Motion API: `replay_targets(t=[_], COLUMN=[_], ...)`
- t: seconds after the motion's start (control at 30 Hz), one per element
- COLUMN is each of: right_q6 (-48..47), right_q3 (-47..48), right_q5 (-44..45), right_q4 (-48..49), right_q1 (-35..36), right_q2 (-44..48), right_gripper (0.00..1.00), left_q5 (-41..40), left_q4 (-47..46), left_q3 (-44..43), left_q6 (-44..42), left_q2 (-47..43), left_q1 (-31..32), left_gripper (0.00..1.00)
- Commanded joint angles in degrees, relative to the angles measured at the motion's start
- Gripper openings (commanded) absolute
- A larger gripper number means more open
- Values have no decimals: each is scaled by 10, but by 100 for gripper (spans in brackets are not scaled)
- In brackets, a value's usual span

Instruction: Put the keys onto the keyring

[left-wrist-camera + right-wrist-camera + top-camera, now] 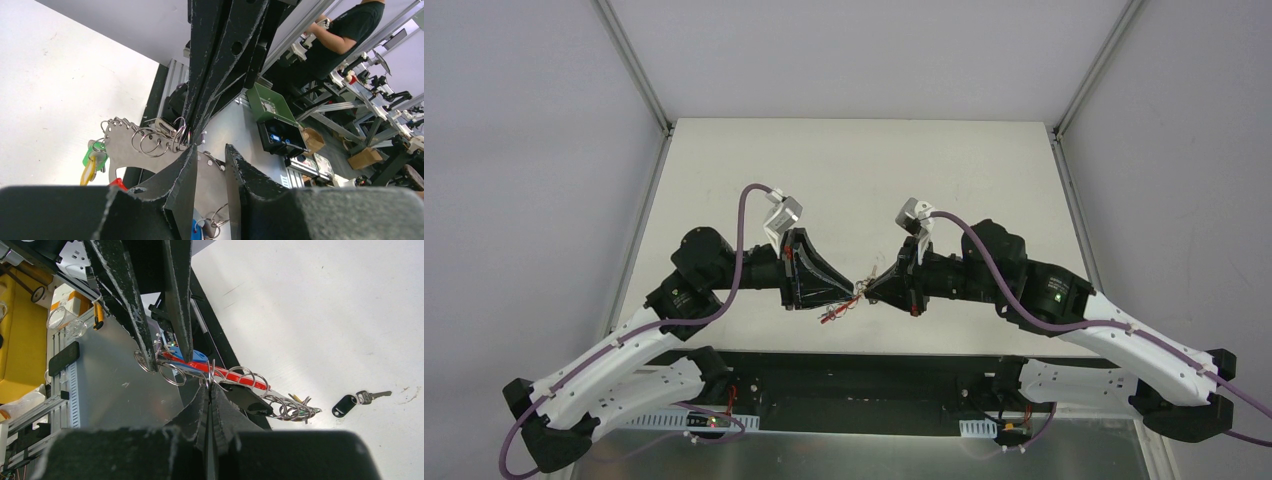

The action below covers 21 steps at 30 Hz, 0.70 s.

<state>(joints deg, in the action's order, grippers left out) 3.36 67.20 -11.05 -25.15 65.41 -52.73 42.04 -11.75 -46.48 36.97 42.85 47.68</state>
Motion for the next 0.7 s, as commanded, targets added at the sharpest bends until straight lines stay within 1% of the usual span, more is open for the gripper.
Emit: replay_targets(t=[0.0, 0.23, 0.67], right_q6=[-4, -2, 2], right_q3=[26, 28, 29], right_q5=[1, -15, -43], right_q4=[41, 43, 52], right_q1=[-1, -1, 1], right_q2=[4, 6, -1], right_gripper=[0, 0, 0], left_q5=[23, 16, -8], left_q4=[-32, -28, 15], left_q3=[-26, -24, -34], left_q6=[5, -6, -51], left_q2=[7, 20, 28], left_q1=[7, 8, 7], left_gripper=[25, 27, 28])
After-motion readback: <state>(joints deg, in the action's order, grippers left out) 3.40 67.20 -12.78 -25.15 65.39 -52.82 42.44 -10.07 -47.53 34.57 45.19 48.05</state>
